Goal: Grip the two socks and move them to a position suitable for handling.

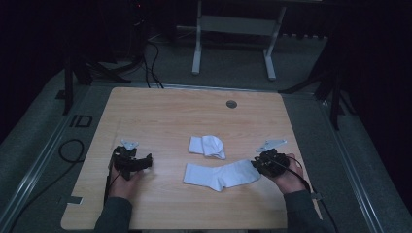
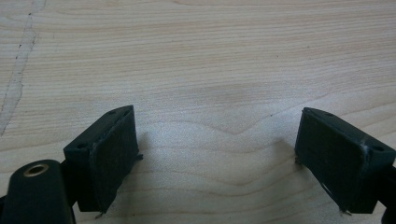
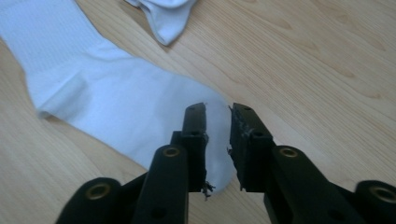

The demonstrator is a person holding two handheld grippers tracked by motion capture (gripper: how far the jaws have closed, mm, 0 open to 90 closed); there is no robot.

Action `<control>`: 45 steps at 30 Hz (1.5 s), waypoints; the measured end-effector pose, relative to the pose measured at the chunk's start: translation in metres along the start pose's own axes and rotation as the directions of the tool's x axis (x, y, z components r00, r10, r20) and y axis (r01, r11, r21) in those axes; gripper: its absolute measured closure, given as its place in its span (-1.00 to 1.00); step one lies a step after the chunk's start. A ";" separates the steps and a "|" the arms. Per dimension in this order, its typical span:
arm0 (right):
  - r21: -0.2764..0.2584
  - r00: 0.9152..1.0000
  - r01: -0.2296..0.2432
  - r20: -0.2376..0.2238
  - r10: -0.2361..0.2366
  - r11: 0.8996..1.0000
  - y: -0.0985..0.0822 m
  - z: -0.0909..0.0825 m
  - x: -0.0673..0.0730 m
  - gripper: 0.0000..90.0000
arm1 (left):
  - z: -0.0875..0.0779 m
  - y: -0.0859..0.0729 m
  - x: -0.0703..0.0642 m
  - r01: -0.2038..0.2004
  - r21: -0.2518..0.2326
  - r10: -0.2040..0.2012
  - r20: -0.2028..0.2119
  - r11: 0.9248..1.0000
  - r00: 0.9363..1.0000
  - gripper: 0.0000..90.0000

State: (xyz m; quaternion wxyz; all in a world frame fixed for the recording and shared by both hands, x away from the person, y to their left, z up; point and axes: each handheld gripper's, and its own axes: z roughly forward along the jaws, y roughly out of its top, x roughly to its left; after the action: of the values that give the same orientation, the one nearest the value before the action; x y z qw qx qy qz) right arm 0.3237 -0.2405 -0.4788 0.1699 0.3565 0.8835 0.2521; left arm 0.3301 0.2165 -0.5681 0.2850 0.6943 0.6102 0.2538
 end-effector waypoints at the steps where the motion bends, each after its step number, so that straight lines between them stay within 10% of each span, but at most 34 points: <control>1: -0.004 1.000 0.010 0.009 -0.009 1.000 -0.001 -0.001 0.001 0.62 | 0.000 0.000 0.000 0.000 0.000 0.000 0.000 1.000 1.000 -0.71; 9: 0.028 0.998 0.056 0.016 -0.056 0.998 -0.005 0.009 0.008 0.84 | 0.000 0.000 0.000 0.000 0.000 0.000 0.000 1.000 1.000 -0.71; 15: 0.134 0.999 0.039 -0.019 -0.037 0.990 -0.028 0.047 0.006 0.98 | 0.000 0.000 0.000 -0.003 0.003 0.003 0.000 1.000 1.000 -0.71; 27: 0.089 0.993 -0.018 -0.116 0.028 0.996 -0.040 0.040 0.025 0.92 | 0.000 0.000 0.000 -0.004 0.003 0.004 0.000 1.000 1.000 -0.71; 45: 0.022 0.972 0.021 -0.236 -0.015 1.000 -0.021 0.052 0.072 0.88 | 0.000 0.000 0.000 -0.003 0.003 0.003 -0.001 1.000 1.000 -0.71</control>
State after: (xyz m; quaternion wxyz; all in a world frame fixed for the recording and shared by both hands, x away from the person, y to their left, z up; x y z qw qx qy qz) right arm 0.2872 -0.1850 -0.5421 0.0619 0.3182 0.9035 0.2804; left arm 0.3300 0.2167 -0.5679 0.2832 0.6956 0.6096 0.2536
